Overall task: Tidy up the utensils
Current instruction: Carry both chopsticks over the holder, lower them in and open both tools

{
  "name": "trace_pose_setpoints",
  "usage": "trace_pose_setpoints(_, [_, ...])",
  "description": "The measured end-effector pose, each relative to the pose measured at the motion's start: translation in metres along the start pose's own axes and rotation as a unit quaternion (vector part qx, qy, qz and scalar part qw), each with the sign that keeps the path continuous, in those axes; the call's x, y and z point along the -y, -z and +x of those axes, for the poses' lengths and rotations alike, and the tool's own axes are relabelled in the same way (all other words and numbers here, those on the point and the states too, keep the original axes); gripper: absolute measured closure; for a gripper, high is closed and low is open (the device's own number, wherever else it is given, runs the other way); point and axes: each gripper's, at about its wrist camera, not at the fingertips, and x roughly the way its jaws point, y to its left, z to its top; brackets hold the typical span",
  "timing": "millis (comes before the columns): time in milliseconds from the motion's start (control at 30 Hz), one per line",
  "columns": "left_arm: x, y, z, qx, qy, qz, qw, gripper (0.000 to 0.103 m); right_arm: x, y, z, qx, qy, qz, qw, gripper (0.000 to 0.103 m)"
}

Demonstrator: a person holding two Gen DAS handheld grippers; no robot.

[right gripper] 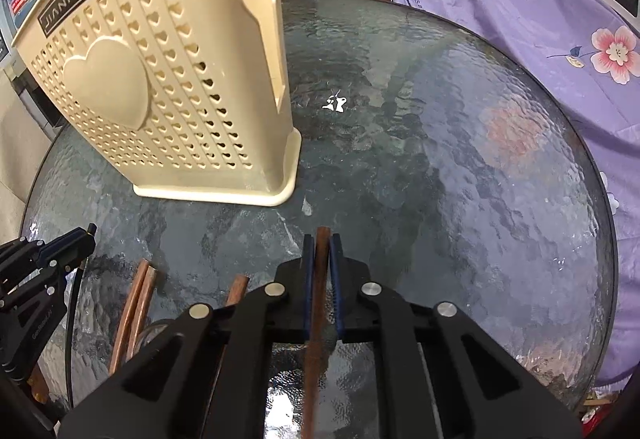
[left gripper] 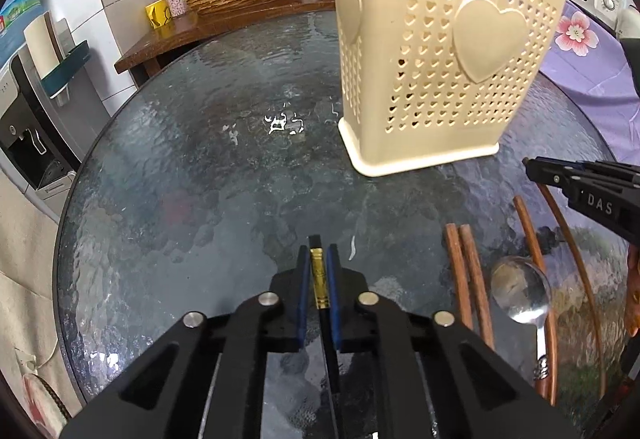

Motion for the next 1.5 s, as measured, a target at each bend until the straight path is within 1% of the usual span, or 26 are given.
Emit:
trace_pose_setpoints(333, [0.002, -0.002, 0.002, 0.001, -0.002, -0.006, 1.0, 0.096, 0.002, 0.003, 0.0, 0.01, -0.004, 0.0, 1.0, 0.095])
trace_pose_setpoints(567, [-0.001, -0.006, -0.003, 0.01, 0.006, -0.009, 0.9999, 0.096, 0.006, 0.004, -0.005, 0.022, -0.019, 0.004, 1.0, 0.095])
trace_pose_setpoints(733, [-0.003, -0.013, -0.025, 0.034, 0.02, -0.012, 0.9991, 0.096, 0.012, 0.003, -0.015, 0.041, -0.039, 0.011, 0.998, 0.095])
trace_pose_setpoints(833, [-0.004, -0.017, -0.044, 0.058, 0.033, -0.016, 0.9976, 0.096, 0.015, 0.002, -0.026, 0.053, -0.063, 0.021, 0.996, 0.095])
trace_pose_setpoints(967, [-0.005, -0.022, -0.075, 0.096, 0.046, -0.017, 0.9942, 0.096, 0.017, 0.001, -0.055, 0.085, -0.088, 0.019, 0.992, 0.095])
trace_pose_setpoints(1100, [-0.009, -0.022, -0.11, 0.137, 0.059, -0.024, 0.9885, 0.096, 0.017, 0.0, -0.1, 0.132, -0.128, 0.004, 0.983, 0.095])
trace_pose_setpoints(1167, [-0.013, -0.022, -0.129, 0.157, 0.065, -0.028, 0.985, 0.096, 0.017, 0.0, -0.118, 0.151, -0.141, -0.005, 0.978, 0.095])
trace_pose_setpoints(1267, [-0.016, -0.021, -0.15, 0.176, 0.074, -0.033, 0.9809, 0.096, 0.015, 0.0, -0.147, 0.177, -0.168, -0.016, 0.97, 0.095])
trace_pose_setpoints(1333, [-0.017, -0.022, -0.164, 0.194, 0.072, -0.031, 0.9779, 0.096, 0.014, 0.001, -0.164, 0.191, -0.185, -0.023, 0.964, 0.095])
trace_pose_setpoints(1433, [-0.018, -0.02, -0.18, 0.21, 0.073, -0.028, 0.9746, 0.096, 0.01, 0.004, -0.185, 0.206, -0.199, -0.033, 0.958, 0.095])
trace_pose_setpoints(1500, [-0.018, -0.019, -0.188, 0.218, 0.073, -0.026, 0.9728, 0.096, 0.007, 0.006, -0.195, 0.216, -0.2, -0.041, 0.955, 0.095])
